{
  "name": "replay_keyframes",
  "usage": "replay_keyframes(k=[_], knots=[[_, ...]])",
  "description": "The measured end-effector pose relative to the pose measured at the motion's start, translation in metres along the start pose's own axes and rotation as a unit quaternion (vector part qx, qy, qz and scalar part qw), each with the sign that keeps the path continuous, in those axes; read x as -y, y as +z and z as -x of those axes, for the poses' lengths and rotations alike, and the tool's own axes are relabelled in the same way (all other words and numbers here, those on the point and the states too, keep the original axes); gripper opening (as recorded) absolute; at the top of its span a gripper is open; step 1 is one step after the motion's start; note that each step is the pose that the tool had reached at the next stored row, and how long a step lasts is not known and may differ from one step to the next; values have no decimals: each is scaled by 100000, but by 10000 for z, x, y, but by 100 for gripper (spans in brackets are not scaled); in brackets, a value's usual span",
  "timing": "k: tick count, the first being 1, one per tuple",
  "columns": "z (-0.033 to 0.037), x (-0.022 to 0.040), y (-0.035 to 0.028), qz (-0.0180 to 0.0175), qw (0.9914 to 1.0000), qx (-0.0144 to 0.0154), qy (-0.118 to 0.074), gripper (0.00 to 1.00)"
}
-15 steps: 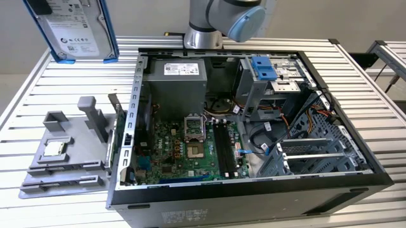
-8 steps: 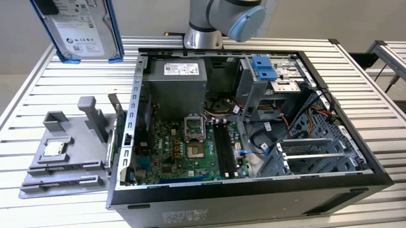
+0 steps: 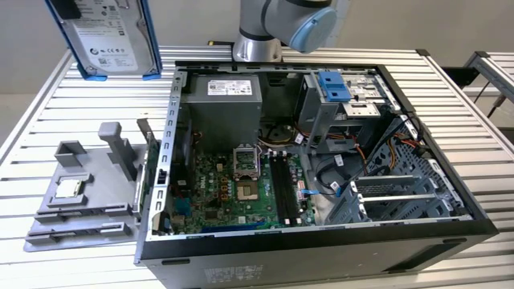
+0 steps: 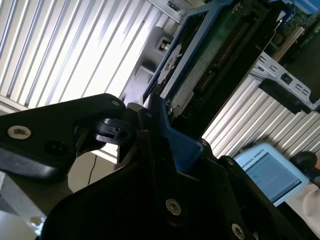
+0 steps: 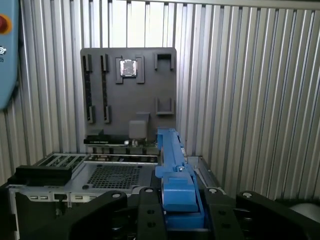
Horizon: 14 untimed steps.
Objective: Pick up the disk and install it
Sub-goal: 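Pick up the disk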
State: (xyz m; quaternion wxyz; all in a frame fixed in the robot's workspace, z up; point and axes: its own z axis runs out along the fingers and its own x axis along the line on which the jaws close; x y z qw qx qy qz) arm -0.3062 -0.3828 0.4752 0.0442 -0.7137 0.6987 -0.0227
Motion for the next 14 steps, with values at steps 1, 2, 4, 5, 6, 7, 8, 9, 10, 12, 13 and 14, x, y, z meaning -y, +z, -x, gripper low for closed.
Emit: replay_keyframes(k=[1, 2, 4, 5, 6, 7, 8, 9, 10, 12, 13, 14], knots=[[0, 7, 1, -5, 100000, 1, -8, 0], [0, 15, 2, -6, 100000, 1, -7, 0], [-1, 32, 3, 1, 100000, -2, -5, 0], [-1, 43, 4, -1, 100000, -1, -5, 0], [-1, 54, 5, -1, 100000, -2, -7, 0], [-2, 67, 6, -1, 100000, -2, -5, 0], [-2, 81, 8, 0, 100000, 0, -6, 0], [-2, 97, 9, -2, 100000, 0, -5, 0], [-3, 115, 11, -1, 100000, 0, -4, 0], [-4, 148, 14, -2, 100000, 0, -6, 0], [-4, 164, 16, -1, 100000, -1, -5, 0], [-4, 181, 17, 1, 100000, -2, -7, 0]])
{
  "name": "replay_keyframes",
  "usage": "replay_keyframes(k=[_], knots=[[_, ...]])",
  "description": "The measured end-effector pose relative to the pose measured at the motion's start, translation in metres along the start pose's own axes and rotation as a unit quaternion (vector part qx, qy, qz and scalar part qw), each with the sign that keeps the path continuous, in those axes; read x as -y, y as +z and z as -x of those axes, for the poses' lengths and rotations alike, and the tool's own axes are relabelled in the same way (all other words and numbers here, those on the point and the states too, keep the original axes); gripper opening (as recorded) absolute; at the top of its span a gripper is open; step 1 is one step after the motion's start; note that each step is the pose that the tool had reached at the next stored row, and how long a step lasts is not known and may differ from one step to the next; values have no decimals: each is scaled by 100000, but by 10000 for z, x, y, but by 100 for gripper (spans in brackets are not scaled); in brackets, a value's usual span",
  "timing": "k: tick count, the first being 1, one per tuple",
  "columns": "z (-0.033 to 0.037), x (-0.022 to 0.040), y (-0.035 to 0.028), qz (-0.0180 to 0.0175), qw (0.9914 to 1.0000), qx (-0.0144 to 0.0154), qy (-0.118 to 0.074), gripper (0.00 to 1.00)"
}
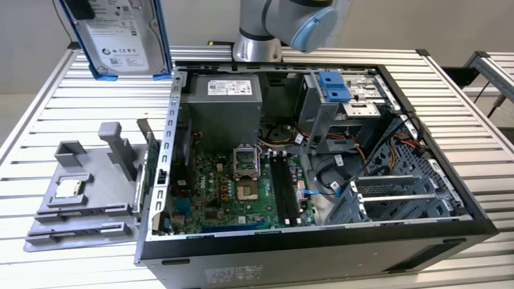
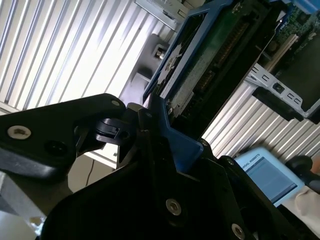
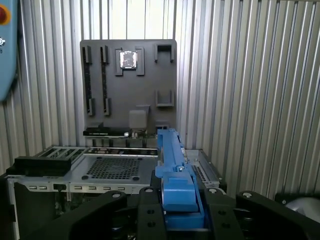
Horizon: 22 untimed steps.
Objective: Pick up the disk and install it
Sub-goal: 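Pick up the disk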
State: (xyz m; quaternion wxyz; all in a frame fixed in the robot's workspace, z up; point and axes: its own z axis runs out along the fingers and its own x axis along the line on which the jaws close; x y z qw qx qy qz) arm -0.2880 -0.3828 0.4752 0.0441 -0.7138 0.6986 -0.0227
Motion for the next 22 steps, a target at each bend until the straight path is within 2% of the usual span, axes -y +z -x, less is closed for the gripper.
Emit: replay_keyframes(k=[10, 22], knots=[[-4, 183, 18, -6, 100000, 5, 3, 0], [-11, 467, 44, -4, 100000, 2, 0, 0]])
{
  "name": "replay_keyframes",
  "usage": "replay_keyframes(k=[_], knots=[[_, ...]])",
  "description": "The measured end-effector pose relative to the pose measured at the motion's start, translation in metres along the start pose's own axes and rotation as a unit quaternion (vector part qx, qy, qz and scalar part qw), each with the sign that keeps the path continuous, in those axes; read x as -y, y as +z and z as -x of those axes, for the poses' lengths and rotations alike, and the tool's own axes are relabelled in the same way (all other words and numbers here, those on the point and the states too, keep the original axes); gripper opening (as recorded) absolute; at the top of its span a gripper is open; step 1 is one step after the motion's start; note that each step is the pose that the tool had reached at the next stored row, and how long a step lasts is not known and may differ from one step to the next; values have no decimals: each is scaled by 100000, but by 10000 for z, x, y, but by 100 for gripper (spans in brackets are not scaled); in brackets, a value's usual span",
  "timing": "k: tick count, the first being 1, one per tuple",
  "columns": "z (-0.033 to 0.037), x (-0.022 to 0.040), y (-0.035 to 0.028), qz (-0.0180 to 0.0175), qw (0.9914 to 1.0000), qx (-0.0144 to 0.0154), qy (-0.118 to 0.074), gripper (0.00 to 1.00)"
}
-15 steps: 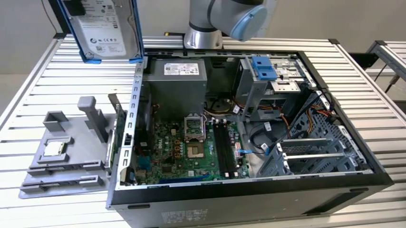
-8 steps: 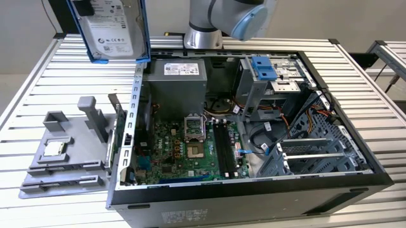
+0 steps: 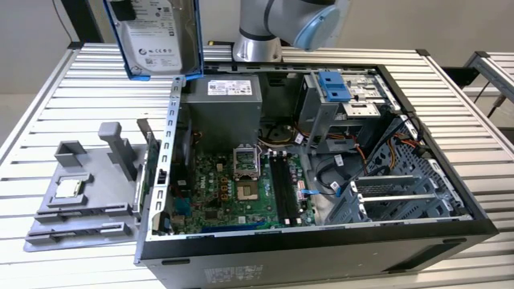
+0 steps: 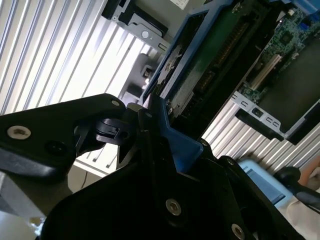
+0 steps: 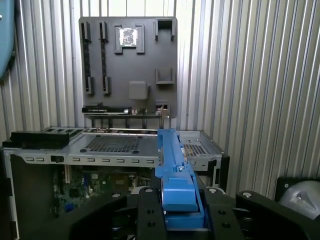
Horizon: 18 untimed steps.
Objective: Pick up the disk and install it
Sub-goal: 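Pick up the disk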
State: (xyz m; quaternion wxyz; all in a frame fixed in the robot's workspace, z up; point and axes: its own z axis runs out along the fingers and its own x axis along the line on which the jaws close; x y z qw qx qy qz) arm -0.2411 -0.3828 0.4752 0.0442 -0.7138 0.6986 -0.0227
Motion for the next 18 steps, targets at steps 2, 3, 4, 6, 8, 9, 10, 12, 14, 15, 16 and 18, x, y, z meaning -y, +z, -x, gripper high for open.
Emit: replay_keyframes(k=[2, 3, 4, 6, 8, 9, 10, 12, 14, 15, 16, 18], knots=[[-1, 52, 5, 4, 100000, -1, -3, 0], [-2, 77, 7, 0, 100000, 3, 1, 0], [-2, 106, 10, 1, 100000, 1, 0, 0], [-3, 156, 15, 2, 100000, 1, 4, 0], [-5, 210, 20, 4, 100000, 6, -2, 0], [-5, 236, 22, 1, 100000, 7, -2, 0], [-6, 263, 25, 3, 100000, 6, -2, 0], [-7, 318, 30, 4, 100000, 8, 4, 0], [-8, 374, 35, 0, 100000, 17, 3, 0], [-9, 405, 38, 2, 100000, 18, 1, 0], [-10, 432, 41, 2, 100000, 21, -1, 0], [-11, 487, 46, 2, 100000, 25, 2, 0]])
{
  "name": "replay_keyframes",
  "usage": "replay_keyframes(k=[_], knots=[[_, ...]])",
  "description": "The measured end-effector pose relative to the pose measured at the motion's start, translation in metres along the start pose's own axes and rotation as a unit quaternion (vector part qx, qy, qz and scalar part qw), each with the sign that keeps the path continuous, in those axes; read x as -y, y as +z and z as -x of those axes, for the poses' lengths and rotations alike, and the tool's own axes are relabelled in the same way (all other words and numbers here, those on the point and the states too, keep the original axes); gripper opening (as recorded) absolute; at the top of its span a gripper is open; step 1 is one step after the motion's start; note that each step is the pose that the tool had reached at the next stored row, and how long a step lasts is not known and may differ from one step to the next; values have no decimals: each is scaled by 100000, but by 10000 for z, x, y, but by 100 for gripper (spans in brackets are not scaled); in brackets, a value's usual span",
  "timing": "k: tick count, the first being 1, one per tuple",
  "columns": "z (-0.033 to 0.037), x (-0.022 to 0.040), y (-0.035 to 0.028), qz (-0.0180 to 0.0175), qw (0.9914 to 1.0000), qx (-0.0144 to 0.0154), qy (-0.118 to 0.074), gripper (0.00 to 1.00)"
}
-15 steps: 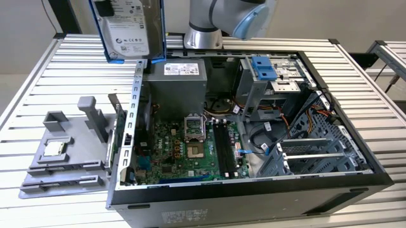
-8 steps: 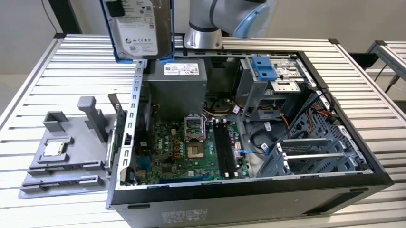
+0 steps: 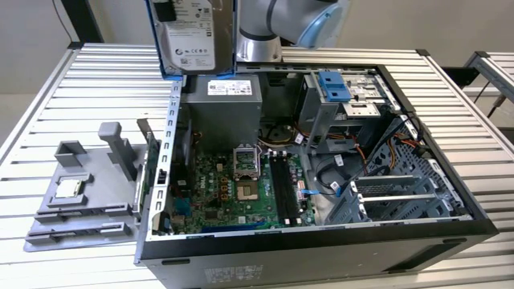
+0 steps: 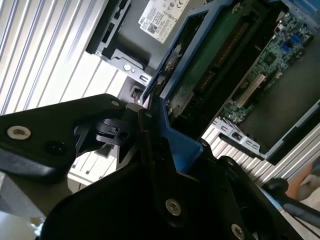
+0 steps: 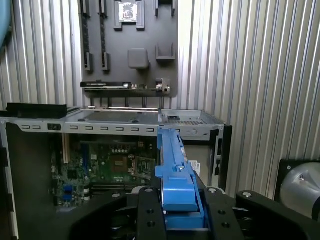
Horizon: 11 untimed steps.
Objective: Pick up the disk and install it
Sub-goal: 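Pick up the disk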
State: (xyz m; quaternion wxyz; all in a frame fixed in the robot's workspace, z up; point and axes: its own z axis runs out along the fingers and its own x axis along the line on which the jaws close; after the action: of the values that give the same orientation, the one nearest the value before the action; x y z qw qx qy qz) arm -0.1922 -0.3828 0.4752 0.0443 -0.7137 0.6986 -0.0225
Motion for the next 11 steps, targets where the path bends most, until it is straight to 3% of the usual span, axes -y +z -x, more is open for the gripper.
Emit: replay_keyframes(k=[11], knots=[[-7, 309, 29, -1, 100000, 34, 2, 0]])
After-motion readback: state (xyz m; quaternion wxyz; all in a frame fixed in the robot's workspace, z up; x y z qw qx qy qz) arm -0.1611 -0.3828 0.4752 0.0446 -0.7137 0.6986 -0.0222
